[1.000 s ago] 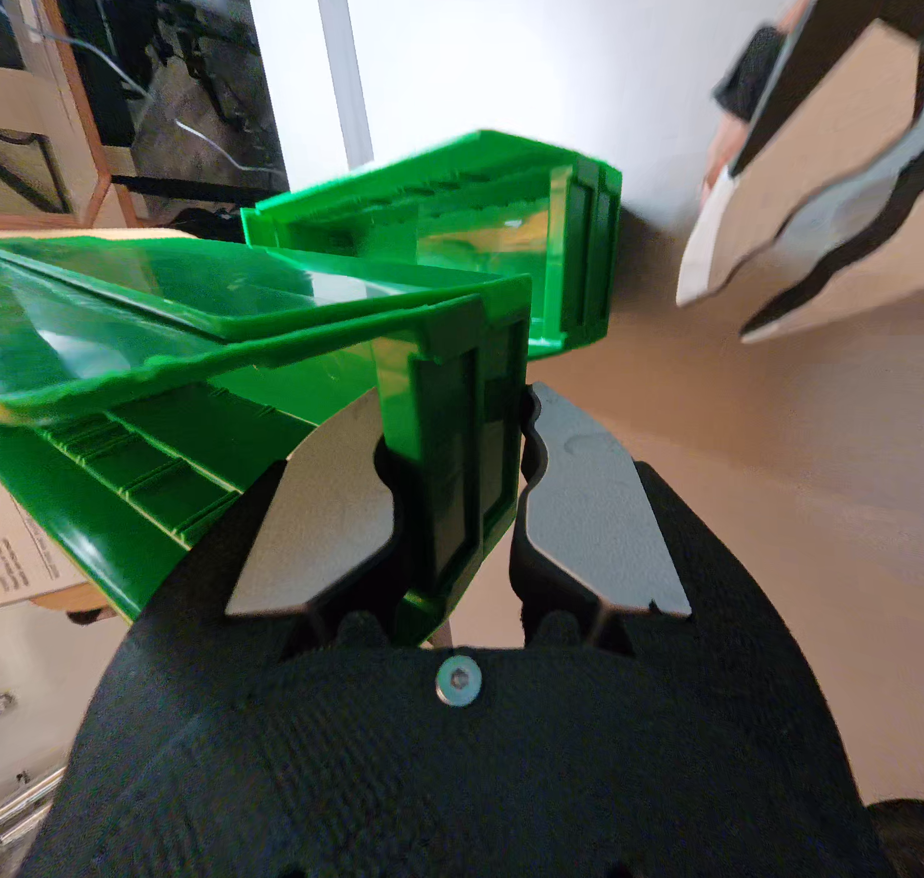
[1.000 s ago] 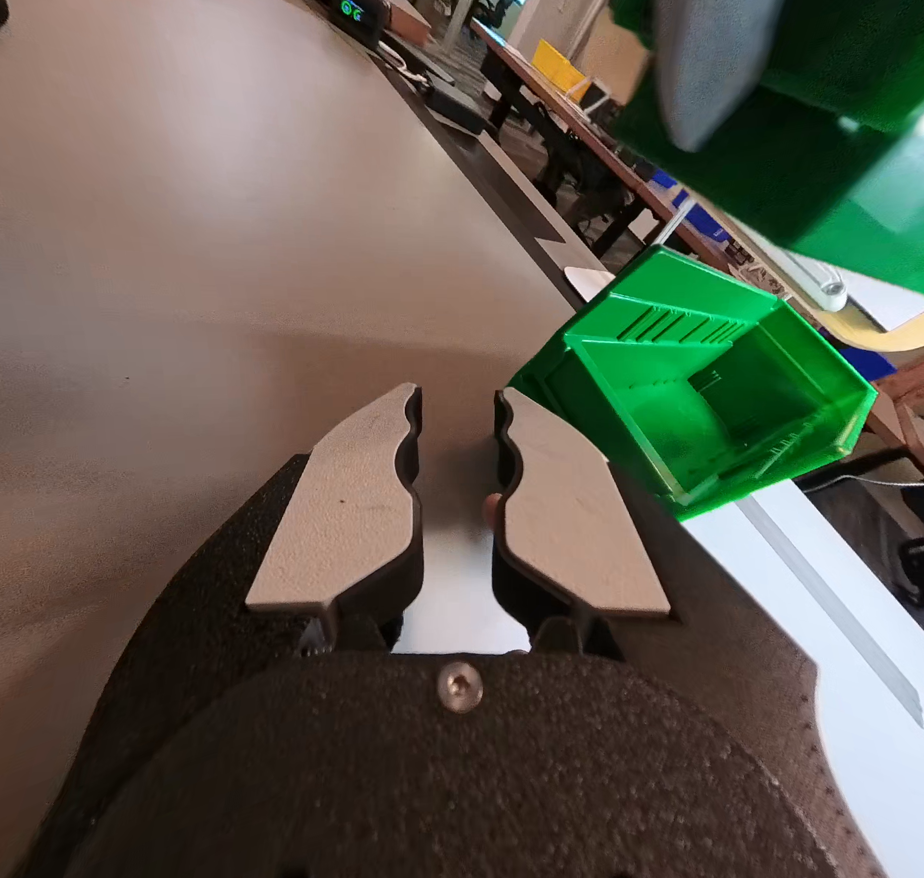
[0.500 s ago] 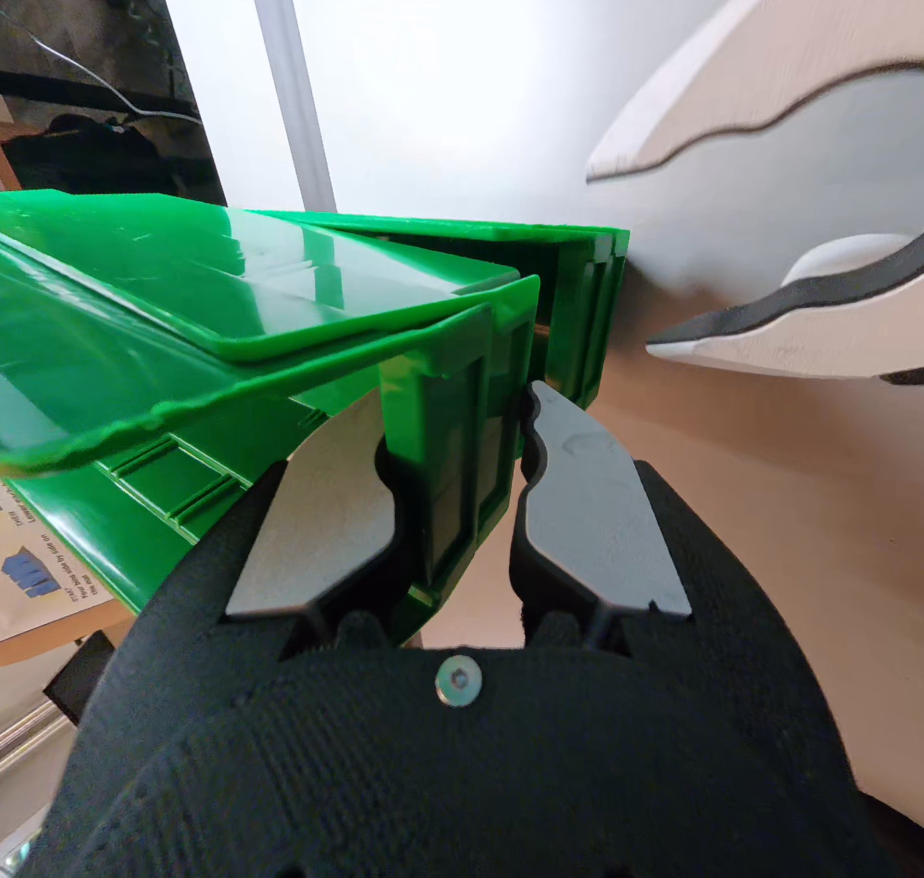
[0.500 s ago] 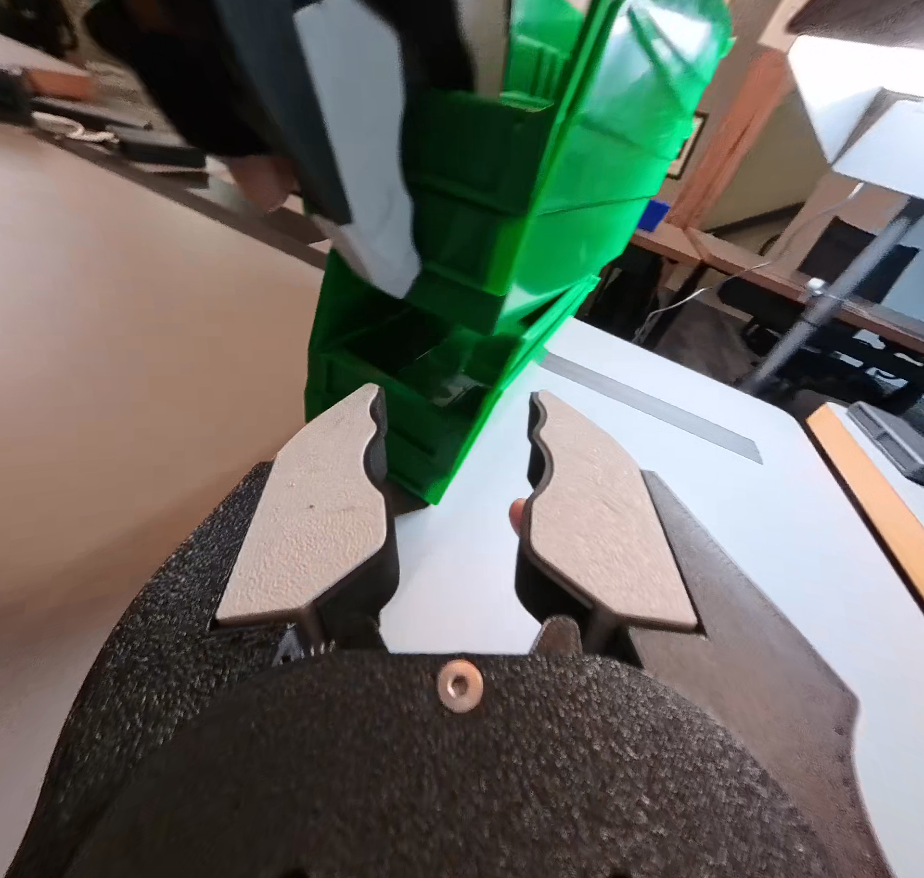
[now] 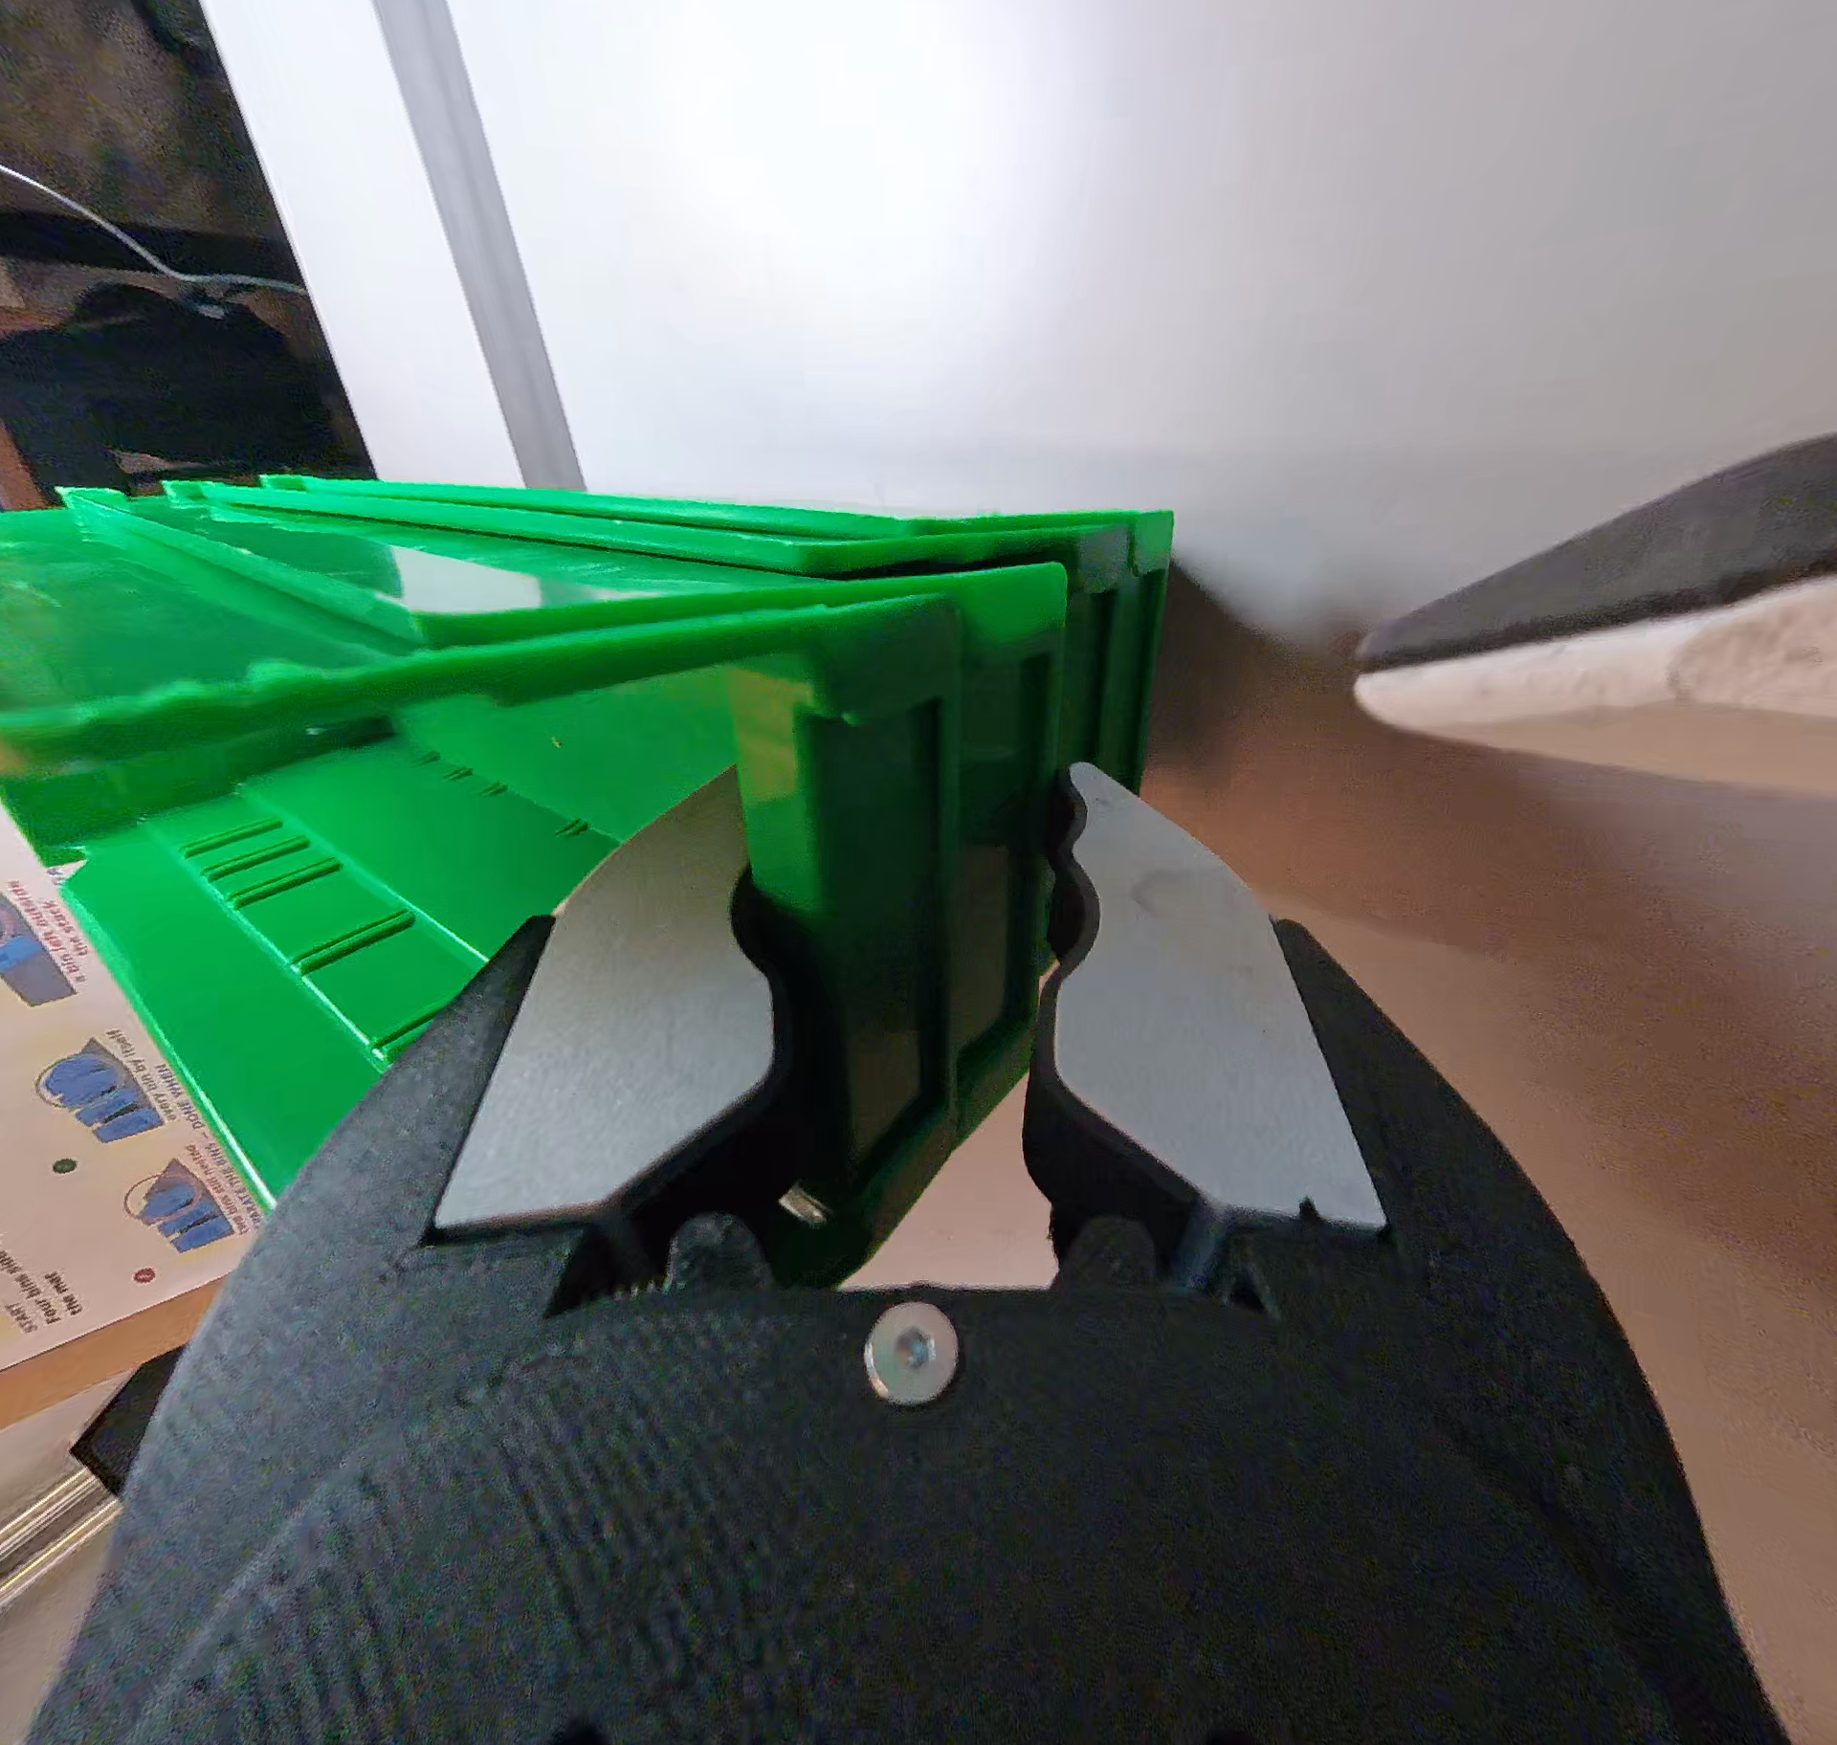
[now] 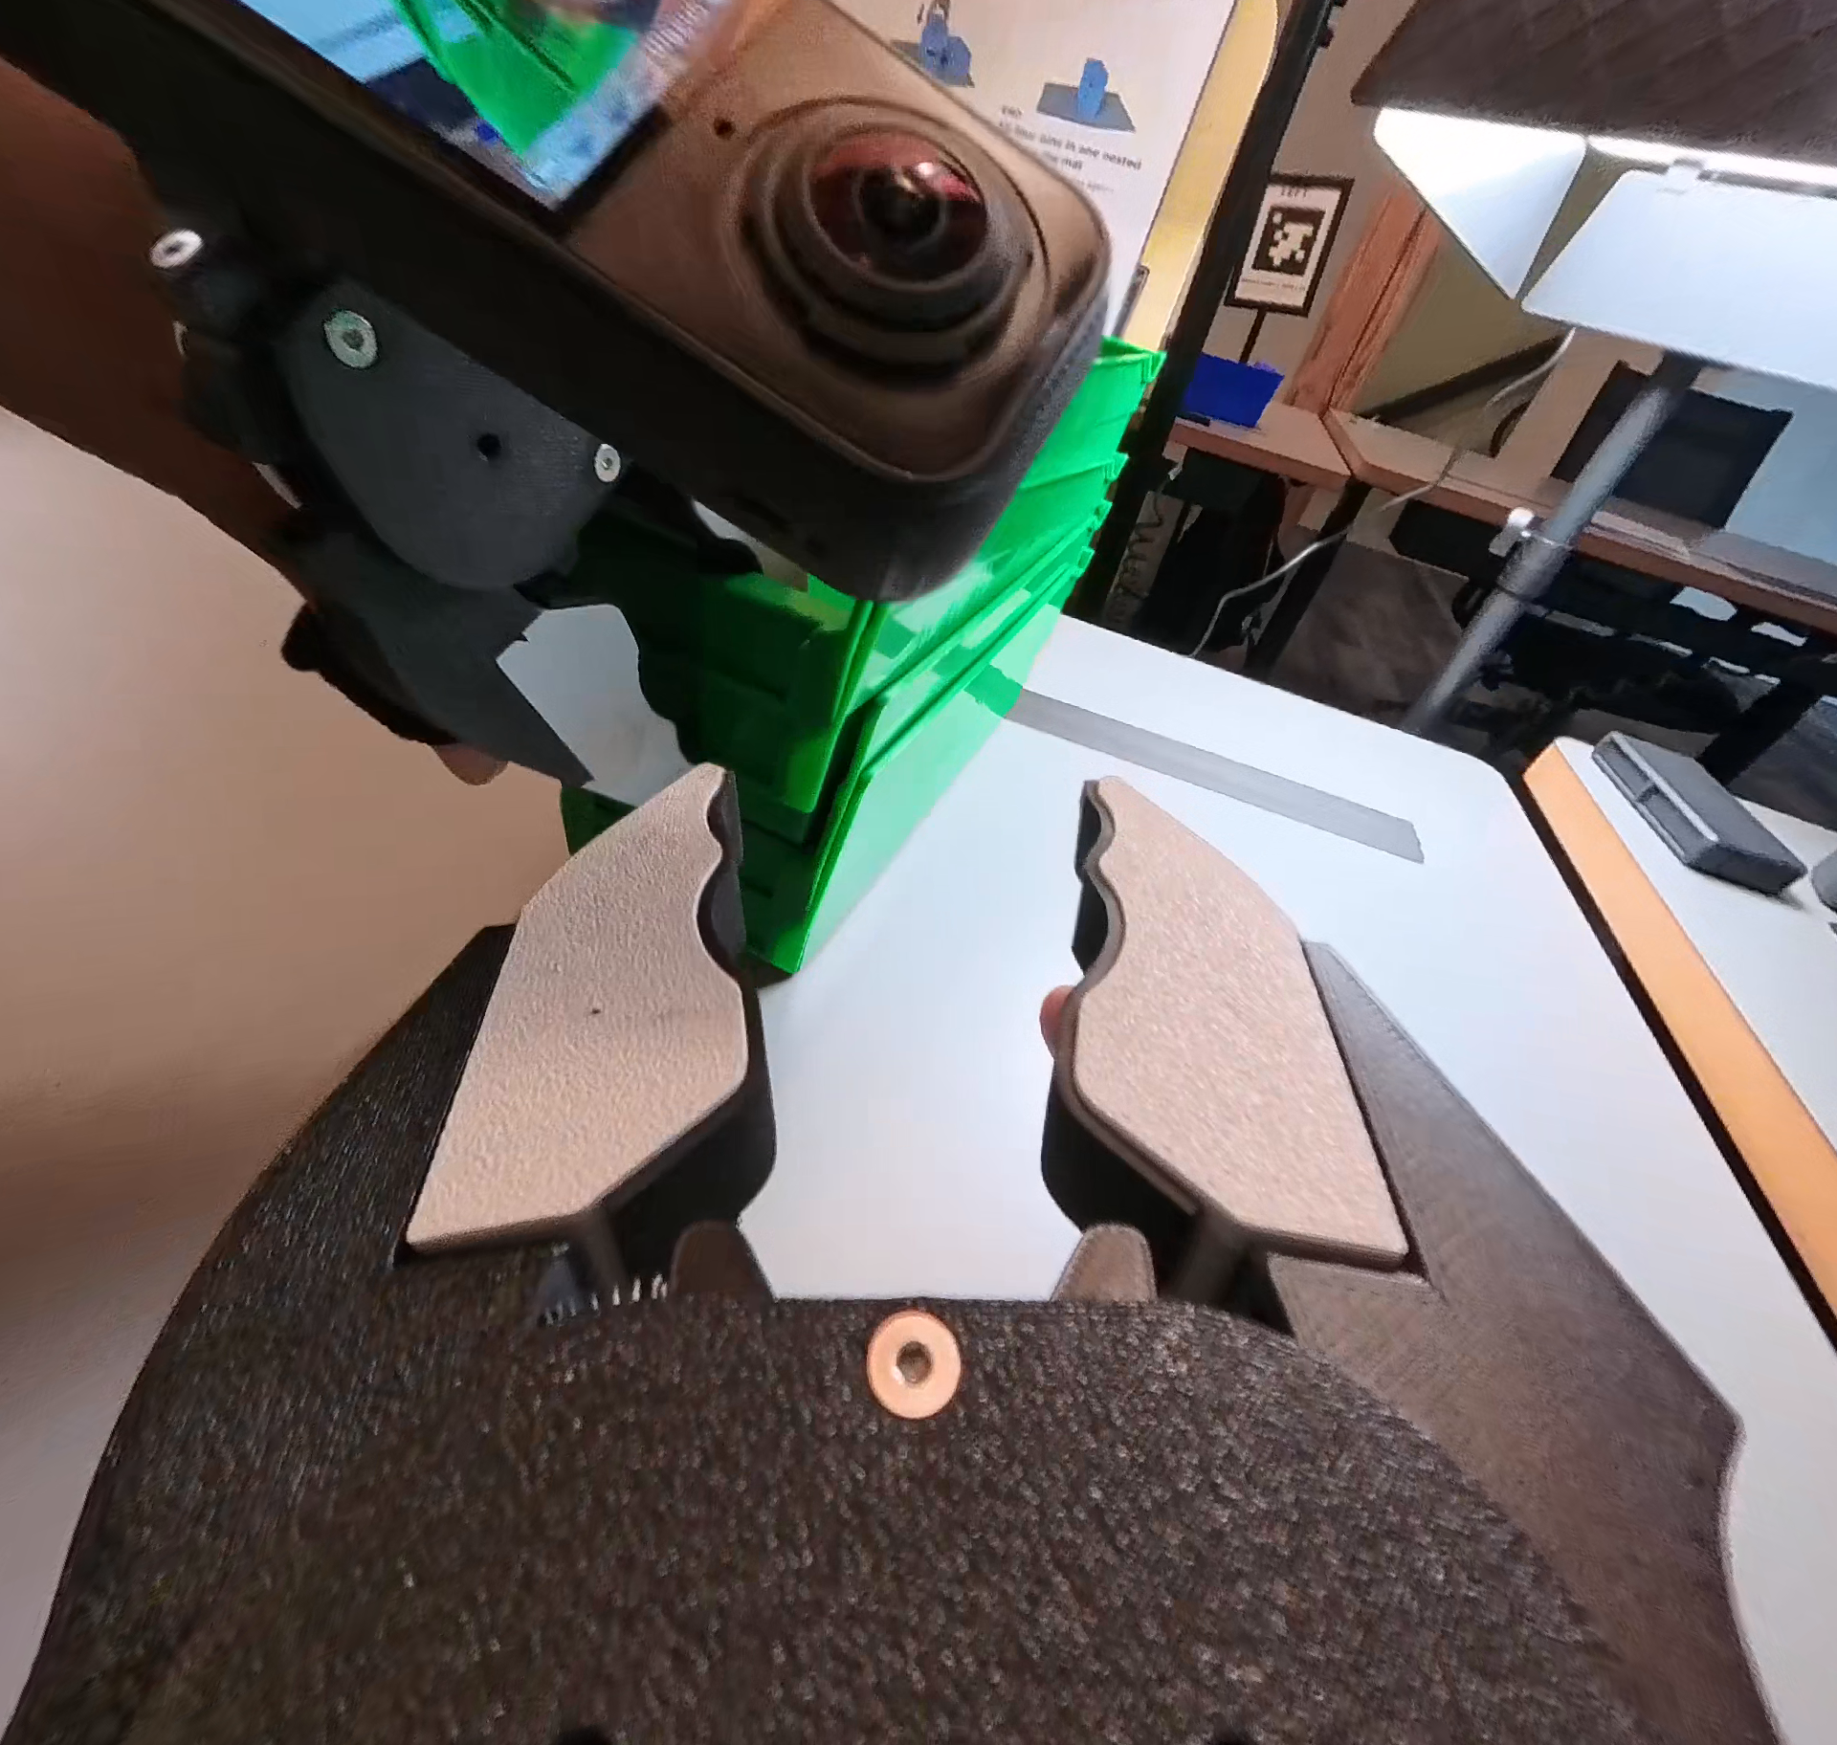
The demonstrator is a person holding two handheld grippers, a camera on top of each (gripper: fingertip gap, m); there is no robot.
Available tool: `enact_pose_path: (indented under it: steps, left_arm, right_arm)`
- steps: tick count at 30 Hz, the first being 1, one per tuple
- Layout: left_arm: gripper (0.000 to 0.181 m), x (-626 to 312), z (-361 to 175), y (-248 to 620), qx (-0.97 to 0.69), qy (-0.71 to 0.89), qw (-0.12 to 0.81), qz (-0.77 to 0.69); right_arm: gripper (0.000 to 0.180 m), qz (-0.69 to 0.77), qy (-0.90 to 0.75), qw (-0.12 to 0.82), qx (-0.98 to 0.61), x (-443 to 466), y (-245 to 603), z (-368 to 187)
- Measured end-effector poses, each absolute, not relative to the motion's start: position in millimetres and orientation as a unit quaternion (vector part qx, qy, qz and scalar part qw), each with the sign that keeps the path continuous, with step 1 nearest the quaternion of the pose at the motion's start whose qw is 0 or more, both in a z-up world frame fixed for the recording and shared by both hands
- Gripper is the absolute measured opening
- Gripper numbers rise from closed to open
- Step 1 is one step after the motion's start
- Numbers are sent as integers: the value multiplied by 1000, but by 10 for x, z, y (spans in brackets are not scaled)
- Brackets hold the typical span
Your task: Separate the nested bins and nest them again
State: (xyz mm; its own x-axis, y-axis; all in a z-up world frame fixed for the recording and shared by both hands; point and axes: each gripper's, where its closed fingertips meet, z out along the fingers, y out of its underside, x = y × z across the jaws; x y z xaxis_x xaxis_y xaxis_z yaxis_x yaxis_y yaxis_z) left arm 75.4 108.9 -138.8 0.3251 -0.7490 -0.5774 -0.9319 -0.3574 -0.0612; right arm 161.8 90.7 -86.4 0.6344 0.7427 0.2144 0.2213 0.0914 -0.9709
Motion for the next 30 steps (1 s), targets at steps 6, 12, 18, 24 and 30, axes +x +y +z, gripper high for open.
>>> enact_pose_path:
  steps: [6,12,18,24,30]
  left_arm:
    - [59,859,-1151,1056,-761,530,288,239]
    - [59,1058,-457,508,-730,469,489,88]
    - [59,337,-673,42,-767,327,552,5]
    - [59,-304,-1349,-369,-807,227,544,-29]
    - [58,-711,-1608,-433,-802,123,583,-41]
  right_arm:
    - [64,204,-371,628,-653,1680,943,-976]
    - [65,200,-368,628,-656,1721,968,-1009]
    - [66,194,-382,617,-659,1716,932,-1100]
    - [67,191,-407,610,-653,1718,869,-1184]
    - [72,209,-414,596,-655,1678,881,-1352]
